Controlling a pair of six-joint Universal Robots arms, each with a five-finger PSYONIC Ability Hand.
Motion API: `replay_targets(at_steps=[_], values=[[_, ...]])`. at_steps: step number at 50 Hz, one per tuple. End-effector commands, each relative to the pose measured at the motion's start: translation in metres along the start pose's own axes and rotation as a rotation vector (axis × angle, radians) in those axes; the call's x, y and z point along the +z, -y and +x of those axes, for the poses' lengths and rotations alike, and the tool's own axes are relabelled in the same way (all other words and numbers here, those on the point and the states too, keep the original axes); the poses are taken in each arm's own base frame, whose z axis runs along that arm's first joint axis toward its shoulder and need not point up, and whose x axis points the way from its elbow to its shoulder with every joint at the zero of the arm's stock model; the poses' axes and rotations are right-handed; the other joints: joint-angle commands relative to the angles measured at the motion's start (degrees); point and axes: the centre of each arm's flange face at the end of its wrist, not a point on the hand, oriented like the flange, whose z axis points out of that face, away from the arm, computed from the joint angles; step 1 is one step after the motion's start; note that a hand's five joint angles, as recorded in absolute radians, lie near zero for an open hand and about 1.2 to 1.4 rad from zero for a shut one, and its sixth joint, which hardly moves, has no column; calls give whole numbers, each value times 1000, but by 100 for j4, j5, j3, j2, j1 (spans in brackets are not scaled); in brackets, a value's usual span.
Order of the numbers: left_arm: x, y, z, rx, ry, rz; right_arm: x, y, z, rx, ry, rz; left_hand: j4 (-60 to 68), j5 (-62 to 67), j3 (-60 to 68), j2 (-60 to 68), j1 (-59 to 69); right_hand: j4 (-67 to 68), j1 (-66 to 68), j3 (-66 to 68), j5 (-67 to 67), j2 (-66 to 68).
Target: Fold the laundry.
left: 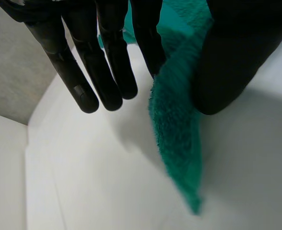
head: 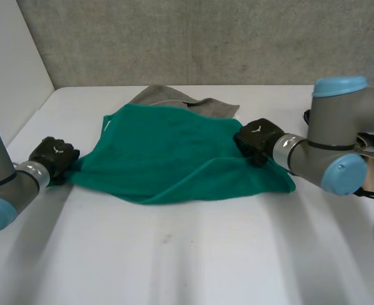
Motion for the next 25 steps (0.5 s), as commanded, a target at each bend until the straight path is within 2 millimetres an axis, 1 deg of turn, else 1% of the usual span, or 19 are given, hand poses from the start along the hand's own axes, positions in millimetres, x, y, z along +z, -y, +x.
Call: replay_targets(at_steps=[1,2,5,6,9,11,13,14,17,18,20,21,22,24,25], values=[[8,7,-6,28,49,53,-45,19,19,19,-44,11,2555,2599,2552,2535,2499,1145,1538,1202,1358,1229],[8,8,-8,26,53,56,-56,23,22,24,-55,15,2555,2599,2552,2536,2499,1145,1538,1202,1358,1229],[5,12,-12,25,61,64,-68,26,26,24,-72,18,2555,2599,2552,2536,2499,1145,1538,1202,1358,1229],[1,16,-16,27,68,70,-76,28,28,23,-86,18,2555,2599,2552,2536,2499,1145,1538,1202,1358,1229],[-7,23,-21,24,75,79,-86,29,30,19,-99,17,2555,2599,2552,2536,2499,1145,1538,1202,1358,1229],[-26,40,-29,7,74,107,-100,33,32,0,-116,20,2555,2599,2552,2536,2499,1145,1538,1202,1358,1229],[-39,53,-35,-13,74,127,-107,38,34,-14,-135,34,2555,2599,2552,2536,2499,1145,1538,1202,1358,1229],[-54,68,-43,-42,82,154,-116,46,40,-27,-166,56,2555,2599,2552,2536,2499,1145,1538,1202,1358,1229],[-80,93,-58,-99,98,205,-132,61,51,-49,-229,104,2555,2599,2552,2536,2499,1145,1538,1202,1358,1229],[-98,111,-70,-141,119,245,-142,72,61,-60,-279,142,2555,2599,2552,2536,2499,1145,1538,1202,1358,1229],[-115,127,-81,-184,139,290,-153,82,70,-61,-332,186,2555,2599,2552,2536,2499,1145,1538,1202,1358,1229],[-133,142,-91,-226,153,338,-164,92,77,-52,-383,230,2555,2599,2552,2536,2499,1145,1538,1202,1358,1229],[-141,150,-96,-248,159,362,-169,96,81,-45,-409,250,2555,2599,2552,2536,2499,1145,1538,1202,1358,1229],[-151,158,-100,-273,158,389,-179,103,87,-27,-451,293,2555,2599,2552,2536,2499,1145,1538,1202,1358,1229],[-157,164,-103,-299,144,414,-188,109,91,-11,-481,333,2555,2599,2552,2536,2499,1145,1538,1202,1358,1229]])
